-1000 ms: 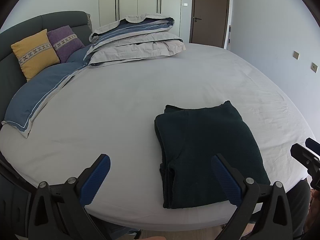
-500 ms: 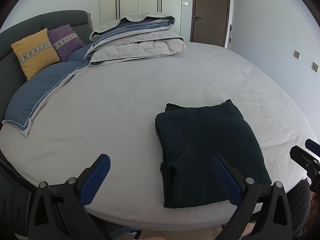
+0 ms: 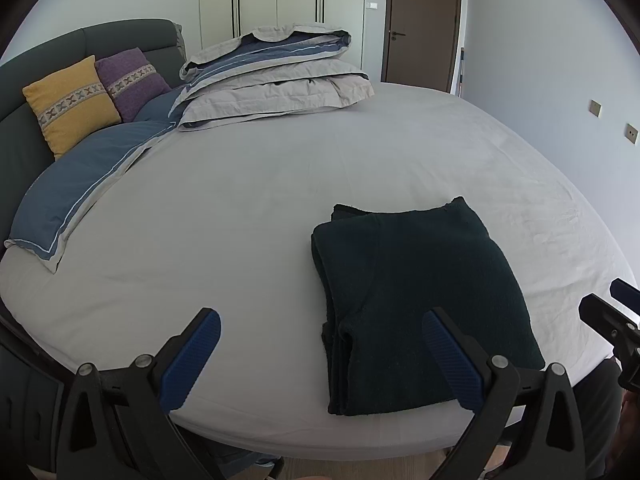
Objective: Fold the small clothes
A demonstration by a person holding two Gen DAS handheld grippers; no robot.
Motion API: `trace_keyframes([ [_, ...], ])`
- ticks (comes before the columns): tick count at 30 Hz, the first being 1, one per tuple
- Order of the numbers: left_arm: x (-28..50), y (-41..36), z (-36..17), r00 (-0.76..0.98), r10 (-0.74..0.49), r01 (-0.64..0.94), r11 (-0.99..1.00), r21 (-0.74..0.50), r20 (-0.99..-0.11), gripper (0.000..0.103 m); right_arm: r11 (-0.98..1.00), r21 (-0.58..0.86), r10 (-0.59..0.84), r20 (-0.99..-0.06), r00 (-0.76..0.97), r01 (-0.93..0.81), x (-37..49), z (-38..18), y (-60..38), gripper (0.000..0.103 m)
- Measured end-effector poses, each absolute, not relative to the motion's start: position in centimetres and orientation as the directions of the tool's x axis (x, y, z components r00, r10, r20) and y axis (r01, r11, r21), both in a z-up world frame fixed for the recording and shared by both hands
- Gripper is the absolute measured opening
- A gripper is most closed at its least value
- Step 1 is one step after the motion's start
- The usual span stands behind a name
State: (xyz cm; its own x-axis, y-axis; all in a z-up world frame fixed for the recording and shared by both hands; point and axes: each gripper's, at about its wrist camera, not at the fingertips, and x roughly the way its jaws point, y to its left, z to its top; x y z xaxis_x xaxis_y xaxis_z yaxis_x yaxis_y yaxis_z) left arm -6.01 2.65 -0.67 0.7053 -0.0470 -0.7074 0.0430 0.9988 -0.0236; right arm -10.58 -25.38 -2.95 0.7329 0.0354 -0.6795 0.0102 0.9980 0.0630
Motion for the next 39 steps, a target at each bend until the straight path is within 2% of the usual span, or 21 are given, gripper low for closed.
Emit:
trace_keyframes([
  [39, -6.06, 2.60, -0.98, 0.702, -0.046, 0.046, 0.999, -0.019, -0.711, 0.103, 0.998, 0.062, 0.038, -0.684, 0.728, 0.007, -10.44, -3.18, -25.43, 0.100],
])
